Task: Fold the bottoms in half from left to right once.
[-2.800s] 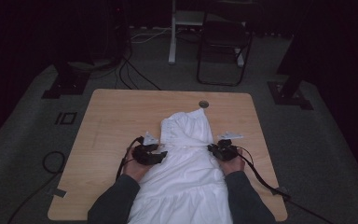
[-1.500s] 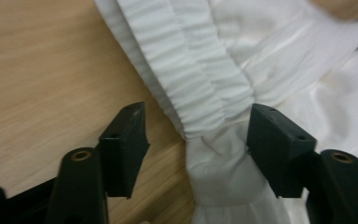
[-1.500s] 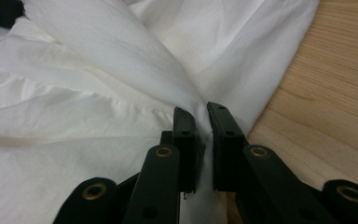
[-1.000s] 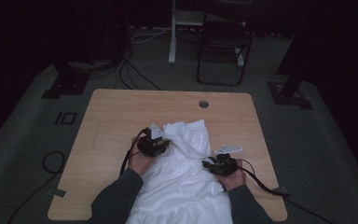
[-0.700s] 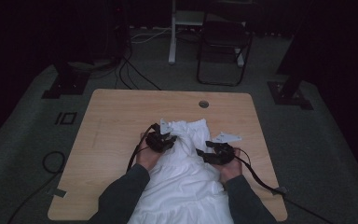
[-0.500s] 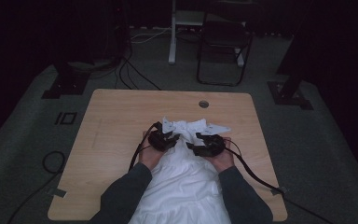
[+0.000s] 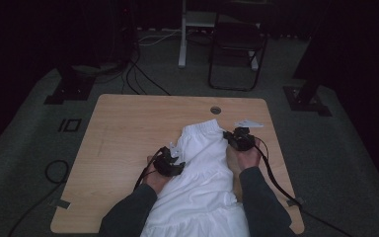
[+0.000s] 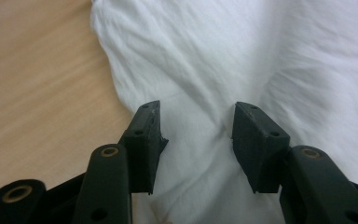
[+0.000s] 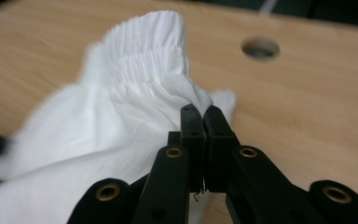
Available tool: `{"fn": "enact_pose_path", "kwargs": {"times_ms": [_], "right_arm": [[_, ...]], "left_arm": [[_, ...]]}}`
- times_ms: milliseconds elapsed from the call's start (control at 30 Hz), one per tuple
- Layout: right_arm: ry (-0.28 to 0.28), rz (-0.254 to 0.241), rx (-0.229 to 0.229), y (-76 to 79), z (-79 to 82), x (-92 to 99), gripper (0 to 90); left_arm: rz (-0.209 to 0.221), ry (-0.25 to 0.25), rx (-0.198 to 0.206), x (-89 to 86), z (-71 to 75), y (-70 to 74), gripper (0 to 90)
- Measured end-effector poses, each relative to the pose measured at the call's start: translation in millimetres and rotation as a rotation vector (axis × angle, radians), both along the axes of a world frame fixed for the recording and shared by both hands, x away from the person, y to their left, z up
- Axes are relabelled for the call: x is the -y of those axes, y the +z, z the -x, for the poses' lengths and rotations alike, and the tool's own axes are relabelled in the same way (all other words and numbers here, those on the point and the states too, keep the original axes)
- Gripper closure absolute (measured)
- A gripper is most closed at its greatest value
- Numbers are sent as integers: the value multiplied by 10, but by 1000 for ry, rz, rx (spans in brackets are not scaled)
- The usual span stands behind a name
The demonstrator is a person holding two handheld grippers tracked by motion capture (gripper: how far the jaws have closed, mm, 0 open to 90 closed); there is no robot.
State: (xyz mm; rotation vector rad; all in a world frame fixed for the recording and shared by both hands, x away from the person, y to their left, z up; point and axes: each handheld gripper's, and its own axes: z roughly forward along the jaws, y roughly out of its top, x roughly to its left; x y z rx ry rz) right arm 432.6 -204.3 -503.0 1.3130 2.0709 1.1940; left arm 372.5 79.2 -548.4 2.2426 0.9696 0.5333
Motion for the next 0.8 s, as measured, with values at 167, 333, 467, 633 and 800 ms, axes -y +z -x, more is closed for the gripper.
{"fn": "enact_pose_path", "kwargs": {"times_ms": [167,333,467,633,800], "right_arm": [[-37,95,-88,-272,-190,-44,764],[-101,228,-6,-199,-59,-131,629],[34,76,43,-96,112,-209,606],[47,150,-31,-383,104,-357,607],[32,154,-54,-599,130,-361,609]], "left_arm": [[14,13,-13,-15,-22,-24,515],[64,23,26,-85,-26,111,507],[95,32,74,-85,-116,299,510],[117,35,65,41,-328,180,516],[109,55,14,86,-346,-97,529]]}}
